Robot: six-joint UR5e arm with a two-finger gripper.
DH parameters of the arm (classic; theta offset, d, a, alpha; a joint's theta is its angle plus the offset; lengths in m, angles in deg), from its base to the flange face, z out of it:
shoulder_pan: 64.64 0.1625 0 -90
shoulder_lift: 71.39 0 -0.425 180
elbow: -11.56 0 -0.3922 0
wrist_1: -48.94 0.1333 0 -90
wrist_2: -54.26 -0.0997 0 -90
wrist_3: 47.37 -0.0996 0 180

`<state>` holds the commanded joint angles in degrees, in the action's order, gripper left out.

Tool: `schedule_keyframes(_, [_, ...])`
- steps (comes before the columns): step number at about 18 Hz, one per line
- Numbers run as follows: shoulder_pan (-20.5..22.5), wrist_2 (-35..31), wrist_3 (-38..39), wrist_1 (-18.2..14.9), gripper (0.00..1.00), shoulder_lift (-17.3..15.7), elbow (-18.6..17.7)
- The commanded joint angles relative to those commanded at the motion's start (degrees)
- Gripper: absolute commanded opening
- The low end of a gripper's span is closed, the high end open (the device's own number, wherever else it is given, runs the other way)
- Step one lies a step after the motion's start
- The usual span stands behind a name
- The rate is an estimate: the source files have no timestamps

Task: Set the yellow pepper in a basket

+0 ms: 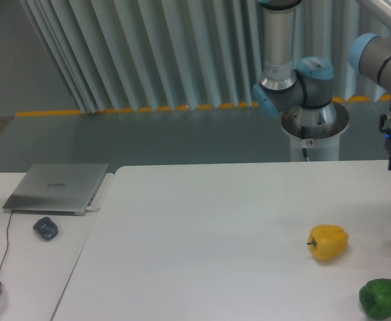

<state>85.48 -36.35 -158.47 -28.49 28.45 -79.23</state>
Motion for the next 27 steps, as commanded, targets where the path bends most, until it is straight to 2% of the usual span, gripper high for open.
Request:
schedule_keyframes(8, [0.2,-1.1,0.7,-0.4,1.00,0.2,0.0])
schedule_keyframes(14, [1.1,-0.9,0.8,-0.2,1.00,-0.2,-1.7])
schedule_keyframes(17, [1.0,-0.8,7.1,-0.4,1.00,-0.5,-2.0])
schedule_keyframes(21, [0.3,-0.6,10.1,-0.3,1.00,-0.8,-3.7])
schedule_keyframes(27, [-4.7,2.5,26.0,0.3,1.00,-0.1,-4.4])
